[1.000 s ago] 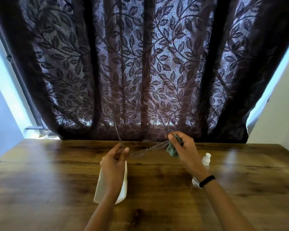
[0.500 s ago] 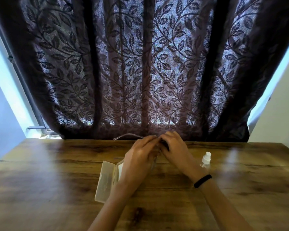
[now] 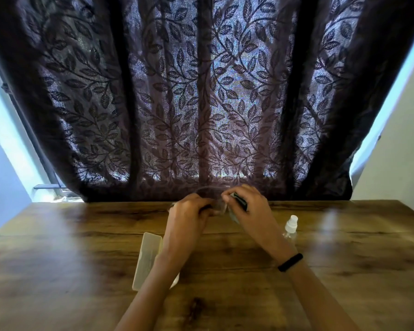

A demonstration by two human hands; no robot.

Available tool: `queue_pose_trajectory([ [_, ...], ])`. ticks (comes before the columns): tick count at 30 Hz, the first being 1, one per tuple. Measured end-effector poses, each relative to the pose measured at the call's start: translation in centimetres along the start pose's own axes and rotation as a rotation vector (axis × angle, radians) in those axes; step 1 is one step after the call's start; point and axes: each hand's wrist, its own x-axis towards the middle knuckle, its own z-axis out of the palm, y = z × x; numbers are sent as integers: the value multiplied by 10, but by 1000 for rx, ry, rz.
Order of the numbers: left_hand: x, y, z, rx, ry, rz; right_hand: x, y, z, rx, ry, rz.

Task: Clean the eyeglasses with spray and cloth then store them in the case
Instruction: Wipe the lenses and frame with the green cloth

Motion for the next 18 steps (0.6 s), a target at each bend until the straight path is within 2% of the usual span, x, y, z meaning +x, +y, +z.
queue_pose_trajectory([
  [3, -3, -1, -5, -31, 83, 12, -1, 4, -2, 158, 52, 115],
  [8, -12, -4, -4, -68, 71, 11, -6, 10, 3, 383, 17, 287],
  [12, -19, -3, -2, -117, 38, -1, -7, 5, 6, 224, 59, 229],
  [18, -25, -5, -2, -156, 41, 39, -8, -2, 8, 145, 178, 136],
])
